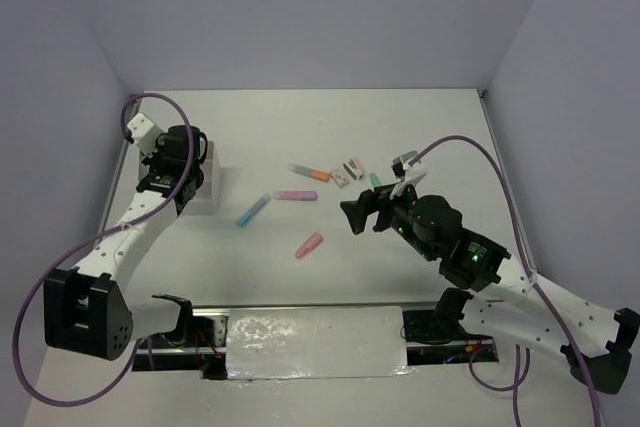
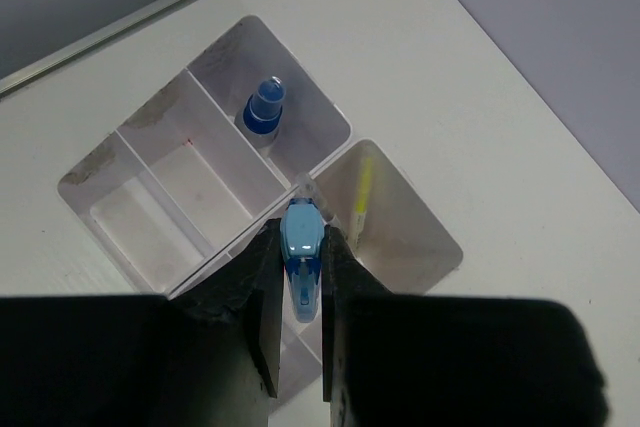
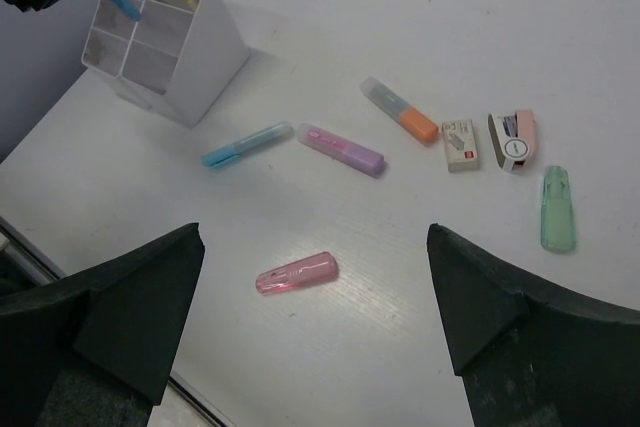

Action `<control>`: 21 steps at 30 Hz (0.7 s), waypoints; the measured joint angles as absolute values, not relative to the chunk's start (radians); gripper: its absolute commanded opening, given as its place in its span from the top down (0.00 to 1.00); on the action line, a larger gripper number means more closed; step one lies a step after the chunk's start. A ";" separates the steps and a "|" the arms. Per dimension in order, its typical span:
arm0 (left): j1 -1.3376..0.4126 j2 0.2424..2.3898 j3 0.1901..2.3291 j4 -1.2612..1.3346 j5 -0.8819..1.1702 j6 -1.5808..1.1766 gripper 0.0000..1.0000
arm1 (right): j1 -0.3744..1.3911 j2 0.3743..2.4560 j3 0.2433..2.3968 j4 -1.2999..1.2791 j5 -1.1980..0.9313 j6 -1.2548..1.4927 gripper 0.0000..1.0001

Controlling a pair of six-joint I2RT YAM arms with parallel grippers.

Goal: Sort the stationery into containers
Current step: Place the pen in the storage box.

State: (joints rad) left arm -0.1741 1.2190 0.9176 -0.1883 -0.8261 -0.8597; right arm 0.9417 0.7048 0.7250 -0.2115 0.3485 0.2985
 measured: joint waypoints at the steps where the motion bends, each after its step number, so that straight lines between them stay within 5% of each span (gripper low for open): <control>1: -0.168 1.223 0.908 -0.170 -0.825 -0.859 0.91 | 0.942 0.699 0.725 -0.215 0.348 0.299 0.00; 8: -0.149 1.262 0.865 -0.085 -0.825 -0.860 0.80 | 0.942 0.683 0.725 -0.239 0.348 0.299 0.00; 16: -0.136 1.316 0.838 -0.014 -0.802 -0.864 0.50 | 0.942 0.691 0.707 -0.240 0.329 0.299 0.00; 18: -0.134 1.316 0.830 -0.006 -0.798 -0.867 0.34 | 0.942 0.701 0.697 -0.239 0.326 0.302 0.00; 21: -0.134 1.297 0.803 0.001 -0.794 -0.872 0.22 | 0.942 0.728 0.693 -0.238 0.331 0.324 0.00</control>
State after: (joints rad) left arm -0.1341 1.2968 0.8032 0.0006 -0.7940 -0.8722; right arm 0.9417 0.7284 0.6930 -0.2379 0.3309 0.3241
